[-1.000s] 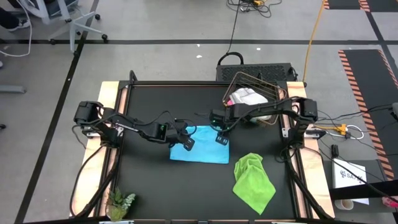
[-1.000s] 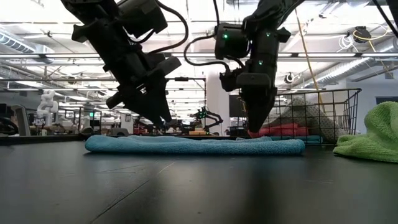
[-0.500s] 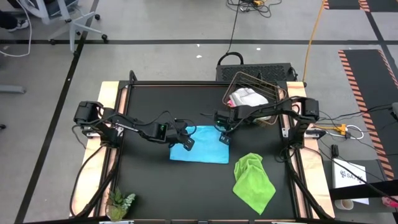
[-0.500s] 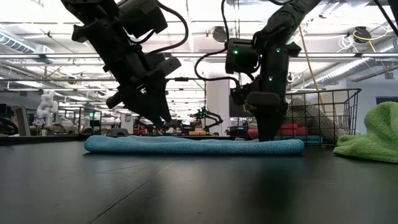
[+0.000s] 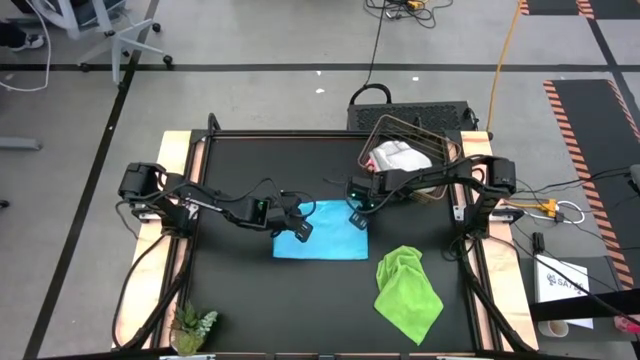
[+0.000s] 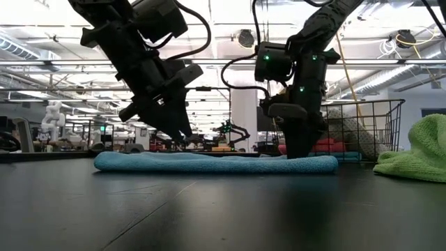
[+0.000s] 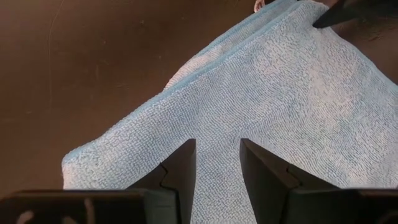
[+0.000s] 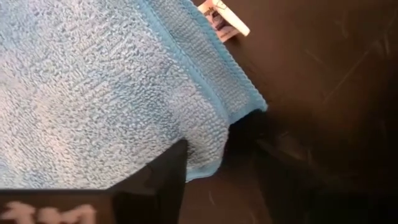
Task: Fold microfiber towels
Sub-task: Fold the blue towel
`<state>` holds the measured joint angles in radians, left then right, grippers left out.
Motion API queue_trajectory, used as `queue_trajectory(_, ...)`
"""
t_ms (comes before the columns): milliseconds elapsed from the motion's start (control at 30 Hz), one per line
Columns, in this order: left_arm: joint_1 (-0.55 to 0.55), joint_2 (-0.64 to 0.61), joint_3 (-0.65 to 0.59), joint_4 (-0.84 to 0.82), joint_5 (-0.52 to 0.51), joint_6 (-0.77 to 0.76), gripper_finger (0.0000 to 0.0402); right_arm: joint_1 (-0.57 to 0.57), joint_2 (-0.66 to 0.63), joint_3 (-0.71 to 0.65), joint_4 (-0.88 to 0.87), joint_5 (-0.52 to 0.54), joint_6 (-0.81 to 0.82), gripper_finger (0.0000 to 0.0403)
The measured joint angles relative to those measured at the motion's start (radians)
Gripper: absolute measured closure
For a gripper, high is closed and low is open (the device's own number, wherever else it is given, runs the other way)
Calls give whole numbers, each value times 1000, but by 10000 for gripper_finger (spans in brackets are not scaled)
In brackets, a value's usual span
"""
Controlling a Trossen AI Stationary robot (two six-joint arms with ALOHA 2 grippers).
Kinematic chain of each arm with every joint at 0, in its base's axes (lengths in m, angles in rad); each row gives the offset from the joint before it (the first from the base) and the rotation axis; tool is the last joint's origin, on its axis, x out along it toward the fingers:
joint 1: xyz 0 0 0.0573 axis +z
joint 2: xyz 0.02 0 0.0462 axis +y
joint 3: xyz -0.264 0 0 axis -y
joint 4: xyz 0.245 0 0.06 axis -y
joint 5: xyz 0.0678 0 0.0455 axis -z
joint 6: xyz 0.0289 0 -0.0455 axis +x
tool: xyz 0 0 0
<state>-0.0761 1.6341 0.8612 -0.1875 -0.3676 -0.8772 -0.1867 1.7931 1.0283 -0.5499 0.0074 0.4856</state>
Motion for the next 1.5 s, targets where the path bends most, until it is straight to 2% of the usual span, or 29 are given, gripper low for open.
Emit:
queue_trajectory(367,0,0,0,1,0,-1,275,0,2,-1,10,-14,-14,393)
queue_trajectory(567,0,0,0,1,0,-2,275,4,-24,-1,3,-34,-25,400)
queue_trajectory(667,0,0,0,1,0,-4,275,6,-67,-6,-21,-57,-27,401)
queue_trajectory(967,0,0,0,2,0,-4,275,6,-221,-5,-110,-41,-30,402)
queue_trajectory(1133,0,0,0,5,1,-3,275,5,-227,-4,-121,-34,-50,402)
queue_trajectory(1367,0,0,0,6,1,-16,275,4,-222,-31,-76,-29,-57,402)
queue_trajectory(1500,0,0,0,6,1,-17,275,3,-222,-104,39,-31,-63,401)
